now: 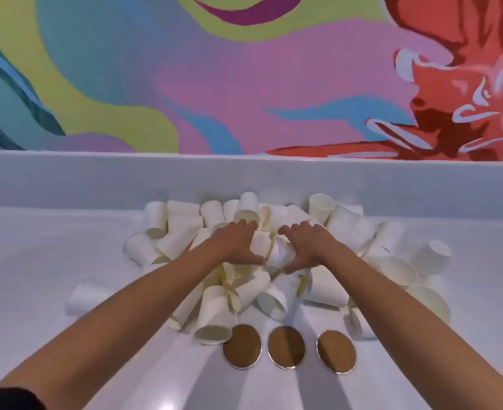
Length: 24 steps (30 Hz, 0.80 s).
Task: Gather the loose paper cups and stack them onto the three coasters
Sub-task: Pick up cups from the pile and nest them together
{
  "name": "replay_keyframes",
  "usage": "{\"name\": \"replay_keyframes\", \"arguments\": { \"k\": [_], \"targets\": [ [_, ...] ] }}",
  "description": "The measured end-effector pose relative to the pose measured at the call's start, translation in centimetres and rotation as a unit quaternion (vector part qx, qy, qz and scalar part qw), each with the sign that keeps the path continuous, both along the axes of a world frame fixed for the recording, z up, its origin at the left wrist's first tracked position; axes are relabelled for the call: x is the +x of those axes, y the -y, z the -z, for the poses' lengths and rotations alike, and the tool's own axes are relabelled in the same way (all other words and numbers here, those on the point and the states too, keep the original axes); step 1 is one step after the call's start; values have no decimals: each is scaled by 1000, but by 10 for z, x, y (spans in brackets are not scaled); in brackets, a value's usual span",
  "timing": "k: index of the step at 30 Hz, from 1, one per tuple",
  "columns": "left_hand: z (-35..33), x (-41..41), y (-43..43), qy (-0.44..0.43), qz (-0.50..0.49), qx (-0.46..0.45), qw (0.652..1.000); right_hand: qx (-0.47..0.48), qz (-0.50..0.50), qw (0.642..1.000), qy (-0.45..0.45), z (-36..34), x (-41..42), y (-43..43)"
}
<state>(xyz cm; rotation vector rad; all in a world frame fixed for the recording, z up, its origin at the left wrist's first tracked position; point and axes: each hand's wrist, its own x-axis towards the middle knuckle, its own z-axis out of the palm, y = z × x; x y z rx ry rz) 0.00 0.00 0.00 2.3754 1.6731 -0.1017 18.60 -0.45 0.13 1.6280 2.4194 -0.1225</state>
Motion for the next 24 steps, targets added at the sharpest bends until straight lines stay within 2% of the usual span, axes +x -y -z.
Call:
{"name": "replay_keyframes", "arguments": {
  "k": [4, 9, 13, 16, 20, 24],
  "targets": [
    [16, 2, 2, -20, -14, 4, 1000, 0, 1, 999, 34, 13, -1, -2],
    [31, 2, 0, -3, -43, 0, 999, 1, 8, 1000, 19, 23, -1, -5],
    [34, 0, -1, 39, -63, -24, 997, -1, 16, 1000, -7, 22, -1, -4],
    [18, -5, -7, 104, -73, -28, 992, 9, 29, 999, -32, 12, 3, -7],
    [-9, -18, -16, 180, -52, -70, 980, 39, 39, 998, -39, -9, 8, -15],
    [-22, -17, -15, 213, -35, -56, 975, 64, 17, 994, -89, -24, 2, -19]
  ]
}}
